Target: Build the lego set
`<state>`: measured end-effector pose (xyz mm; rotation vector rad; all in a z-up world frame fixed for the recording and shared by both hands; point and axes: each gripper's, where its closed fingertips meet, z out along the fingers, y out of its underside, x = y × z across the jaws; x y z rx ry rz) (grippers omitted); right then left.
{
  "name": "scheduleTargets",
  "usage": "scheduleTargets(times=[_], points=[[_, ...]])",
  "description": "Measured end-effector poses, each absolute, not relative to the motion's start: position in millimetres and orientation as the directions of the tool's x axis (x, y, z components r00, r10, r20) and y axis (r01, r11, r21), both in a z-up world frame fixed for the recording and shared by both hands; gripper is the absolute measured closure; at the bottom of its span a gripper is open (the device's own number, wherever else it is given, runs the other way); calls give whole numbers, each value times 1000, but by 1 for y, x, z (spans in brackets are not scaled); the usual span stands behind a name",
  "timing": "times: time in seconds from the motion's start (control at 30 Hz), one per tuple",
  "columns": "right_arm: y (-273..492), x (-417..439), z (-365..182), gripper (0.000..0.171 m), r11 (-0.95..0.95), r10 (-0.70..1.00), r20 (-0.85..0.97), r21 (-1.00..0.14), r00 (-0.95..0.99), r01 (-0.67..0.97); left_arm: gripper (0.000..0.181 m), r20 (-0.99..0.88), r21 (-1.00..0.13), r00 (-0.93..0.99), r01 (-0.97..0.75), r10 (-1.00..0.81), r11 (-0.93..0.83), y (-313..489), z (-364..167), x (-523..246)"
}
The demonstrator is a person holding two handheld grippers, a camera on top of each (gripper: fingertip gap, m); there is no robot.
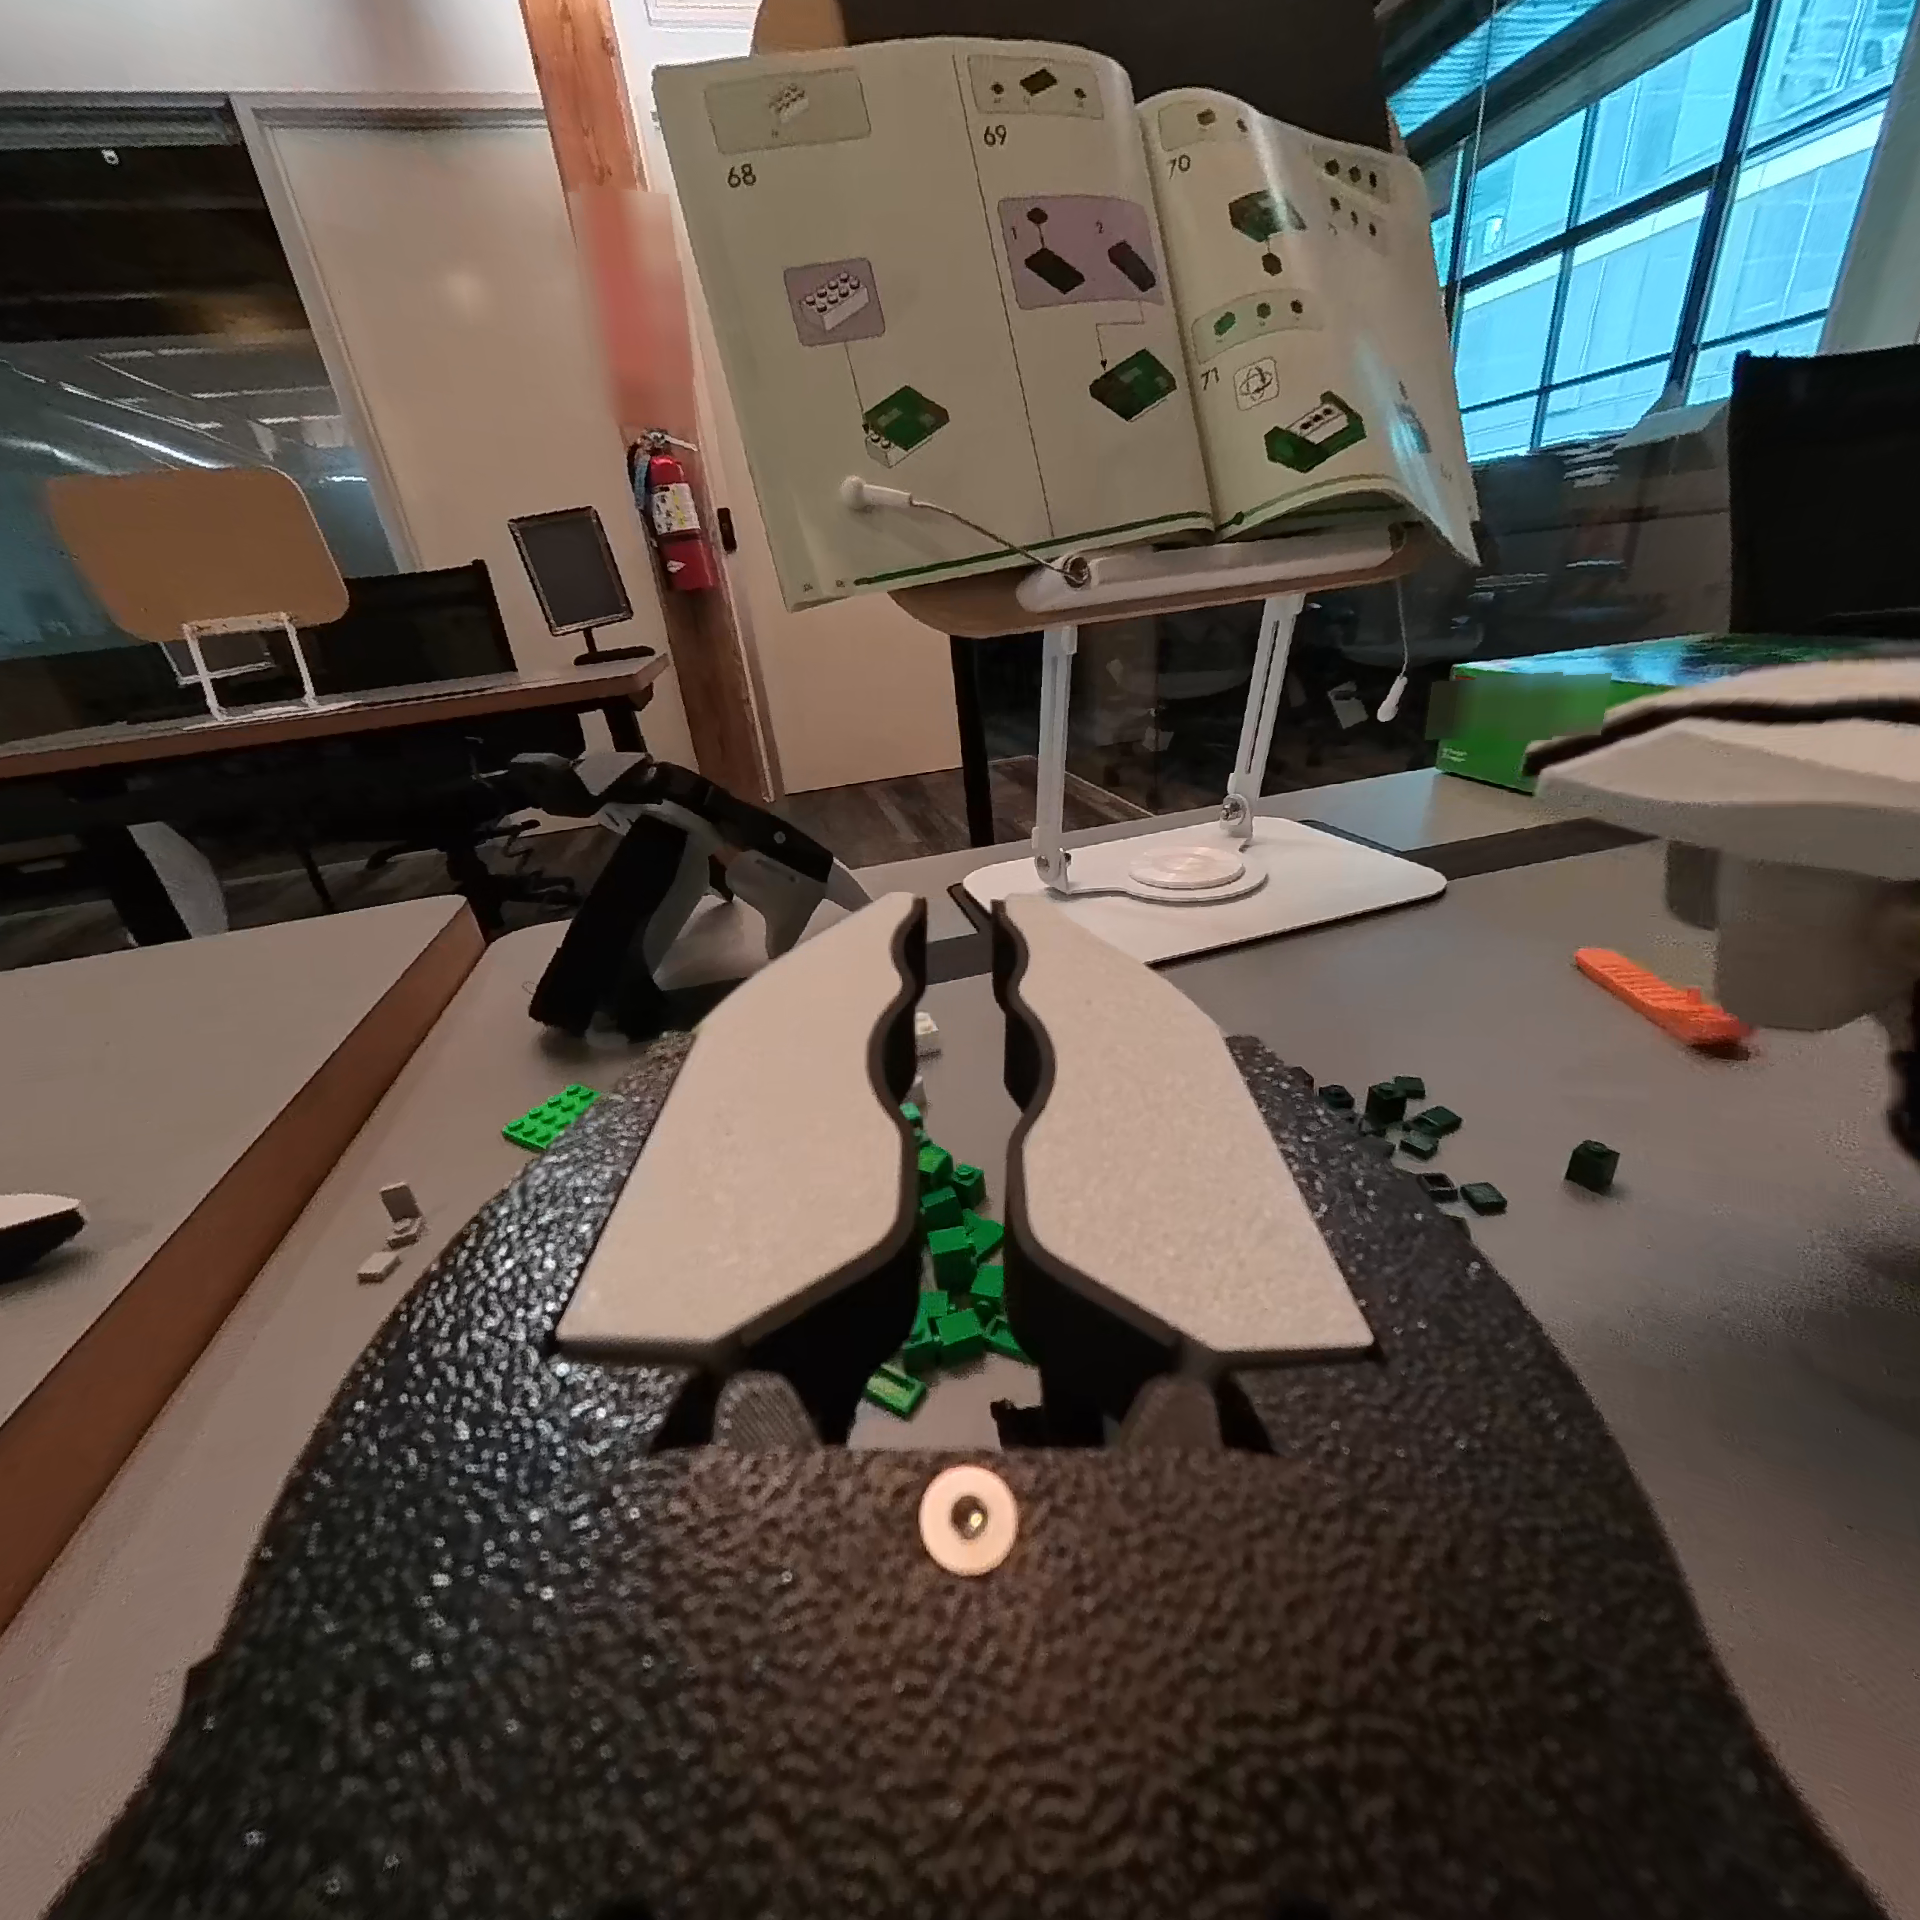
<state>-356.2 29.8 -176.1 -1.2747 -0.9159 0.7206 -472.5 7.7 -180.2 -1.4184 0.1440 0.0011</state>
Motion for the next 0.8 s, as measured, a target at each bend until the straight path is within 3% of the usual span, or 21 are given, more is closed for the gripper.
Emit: scheduleTargets(times=[0.2, 0.43, 0.8], points=[[33, -343, -200, 165, 140, 911, 275, -907, 307, 397, 170, -123, -982, 990, -112, -69, 155, 9, -179, -475], [25, -325, -260, 158, 49, 992, 114, -720, 48, 692, 169, -125, -979, 992, -119, -28, 167, 8, -175, -487], [29, -335, -290, 153, 69, 997, 56, -559, -46, 826, 169, -122, -980, 992, -114, -39, 164, 9, -176, -485]])
